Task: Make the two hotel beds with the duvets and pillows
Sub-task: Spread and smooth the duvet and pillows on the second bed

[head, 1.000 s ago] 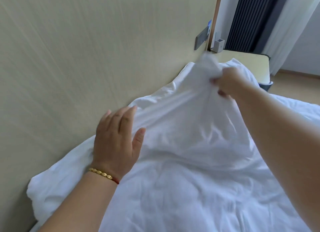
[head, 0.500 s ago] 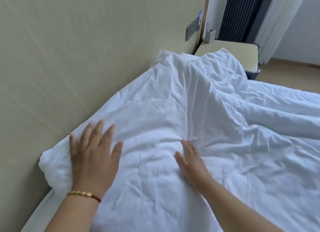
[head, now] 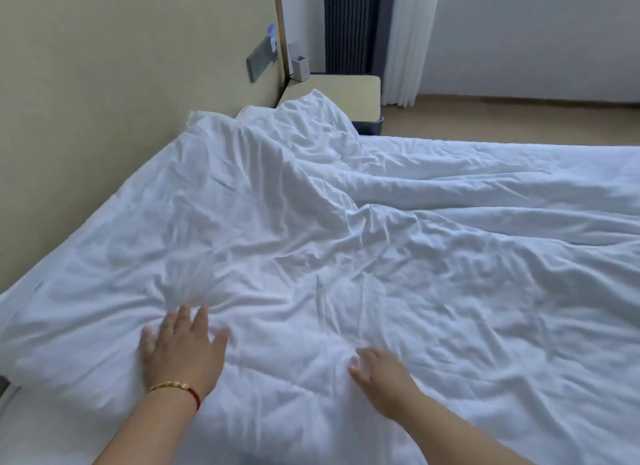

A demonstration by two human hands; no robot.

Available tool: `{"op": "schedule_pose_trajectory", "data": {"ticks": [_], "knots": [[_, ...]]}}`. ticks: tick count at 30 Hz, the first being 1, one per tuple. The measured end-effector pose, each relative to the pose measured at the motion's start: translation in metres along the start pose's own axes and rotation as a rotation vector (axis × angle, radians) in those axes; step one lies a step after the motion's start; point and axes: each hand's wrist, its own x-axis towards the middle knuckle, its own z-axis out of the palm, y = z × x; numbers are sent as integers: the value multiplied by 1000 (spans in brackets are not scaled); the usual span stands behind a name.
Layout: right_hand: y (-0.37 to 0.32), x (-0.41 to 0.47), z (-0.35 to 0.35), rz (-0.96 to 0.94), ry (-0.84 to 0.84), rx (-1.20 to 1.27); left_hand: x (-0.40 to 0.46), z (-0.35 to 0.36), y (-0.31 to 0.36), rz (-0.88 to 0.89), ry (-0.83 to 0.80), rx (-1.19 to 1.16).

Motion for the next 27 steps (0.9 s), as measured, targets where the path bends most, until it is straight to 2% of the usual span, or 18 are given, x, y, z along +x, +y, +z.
{"op": "schedule_pose_trajectory", "data": {"ticks": [2, 4, 6, 10, 14, 21, 27], "knots": [[49, -29, -6, 62, 143, 31, -7, -13, 36, -2, 89, -37], [100, -61, -16, 134, 218, 20, -25, -16, 86, 139, 158, -112], [151, -92, -21, 261, 228, 8, -52, -6, 141, 328, 80, -166], [251, -156, -28, 502, 79, -49, -113, 17, 241, 560, -93, -127], [324, -221, -38, 540, -40, 7, -168, 31, 319, 630, -162, -149], [449, -303, -81, 592, 211, 251, -270, 44, 459, 730, -239, -217], [526, -345, -130, 703, 377, 301, -332, 30, 555, 875, -280, -216]]}}
